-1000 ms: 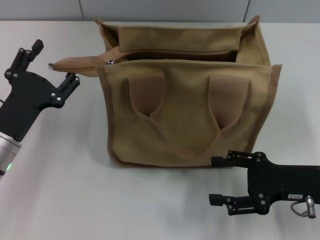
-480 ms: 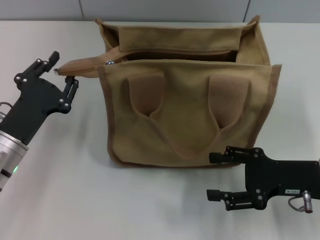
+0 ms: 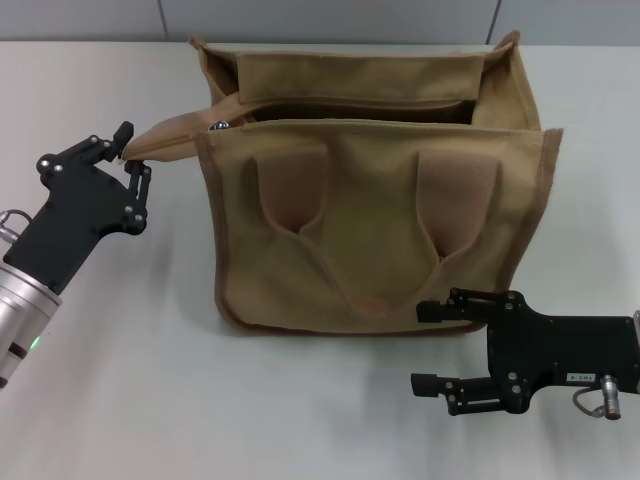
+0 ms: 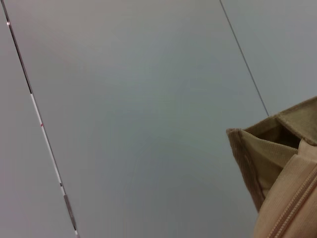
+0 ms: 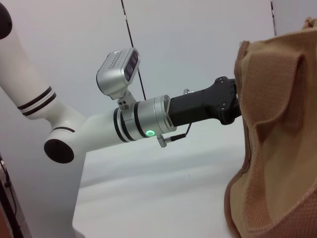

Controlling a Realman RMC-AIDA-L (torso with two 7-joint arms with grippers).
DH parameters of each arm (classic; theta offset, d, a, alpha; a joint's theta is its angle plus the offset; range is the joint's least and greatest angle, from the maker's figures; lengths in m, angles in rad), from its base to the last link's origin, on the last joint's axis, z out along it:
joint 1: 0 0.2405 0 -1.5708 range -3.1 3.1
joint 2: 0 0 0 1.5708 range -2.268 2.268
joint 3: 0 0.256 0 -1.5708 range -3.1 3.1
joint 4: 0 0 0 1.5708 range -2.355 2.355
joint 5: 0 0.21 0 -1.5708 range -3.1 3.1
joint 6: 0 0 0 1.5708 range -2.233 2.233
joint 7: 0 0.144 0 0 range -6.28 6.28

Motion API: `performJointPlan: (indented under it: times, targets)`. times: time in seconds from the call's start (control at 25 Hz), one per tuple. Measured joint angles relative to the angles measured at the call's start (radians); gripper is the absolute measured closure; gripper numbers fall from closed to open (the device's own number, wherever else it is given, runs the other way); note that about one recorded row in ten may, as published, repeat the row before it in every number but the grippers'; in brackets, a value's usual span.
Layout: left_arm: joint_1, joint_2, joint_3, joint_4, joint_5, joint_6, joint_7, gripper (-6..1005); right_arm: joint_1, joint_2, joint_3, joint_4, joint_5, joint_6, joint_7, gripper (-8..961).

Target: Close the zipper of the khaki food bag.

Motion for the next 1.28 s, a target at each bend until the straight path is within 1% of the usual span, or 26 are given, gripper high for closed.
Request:
performJointPlan:
  times: [0.04,0.28,0.4,0.48,0.6,0.72,0.76,0.8,0.88,0.92,1.0,1.08,1.12,1.16,1.24,1.28]
  targets:
    - [0.000,0.000,0.004,0.002,0.001,0.000,0.000,830,0.000,0.000,0.000,0.000,0.000,0.000,0.000,139]
    - [0.000,0.000,0.011,0.011,0.023,0.002,0.001,841,0.000,0.001,0.000,0.001,0.000,0.000,0.000,139]
    - [-0.003,0.000,0.009,0.012,0.024,0.013,0.001,870,0.000,0.001,0.001,0.001,0.005,-0.012,0.001,139]
    - [-0.006,0.000,0.007,0.013,0.023,0.025,-0.001,890,0.001,0.002,0.001,0.002,0.013,-0.048,0.005,139]
    - [-0.011,0.000,-0.008,0.009,0.018,0.044,-0.006,920,0.014,0.001,0.002,0.001,0.042,-0.147,0.041,138]
    - [-0.020,0.000,-0.032,-0.001,0.017,0.068,-0.009,949,0.035,-0.002,0.002,-0.005,0.110,-0.249,0.105,138]
    - [-0.020,0.000,-0.032,-0.001,0.017,0.068,-0.009,949,0.055,-0.003,0.002,-0.010,0.159,-0.285,0.159,138]
    - [-0.028,0.000,-0.042,-0.011,0.017,0.091,-0.018,948,0.055,-0.003,0.002,-0.010,0.159,-0.285,0.159,138]
    - [-0.034,0.000,-0.046,-0.013,0.017,0.111,-0.042,948,0.094,-0.006,-0.008,-0.035,0.202,-0.306,0.265,138]
    - [-0.036,0.000,-0.048,-0.012,0.017,0.120,-0.061,948,0.094,-0.006,-0.008,-0.035,0.202,-0.306,0.265,138]
    - [-0.041,0.000,-0.055,-0.006,0.017,0.129,-0.110,947,0.115,-0.008,-0.024,-0.074,0.170,-0.306,0.339,138]
    - [-0.043,0.002,-0.061,-0.001,0.017,0.130,-0.140,947,0.118,-0.011,-0.036,-0.117,0.103,-0.297,0.398,138]
    - [-0.044,0.003,-0.063,0.000,0.017,0.129,-0.154,947,0.103,-0.012,-0.038,-0.149,0.049,-0.285,0.424,138]
    - [-0.044,0.003,-0.065,0.002,0.017,0.128,-0.163,947,0.103,-0.012,-0.038,-0.149,0.049,-0.285,0.424,138]
    - [-0.044,0.004,-0.070,0.003,0.016,0.125,-0.166,946,0.070,-0.017,-0.033,-0.179,-0.029,-0.253,0.441,138]
    - [-0.044,0.003,-0.073,0.003,0.016,0.124,-0.167,946,0.070,-0.017,-0.033,-0.179,-0.029,-0.253,0.441,138]
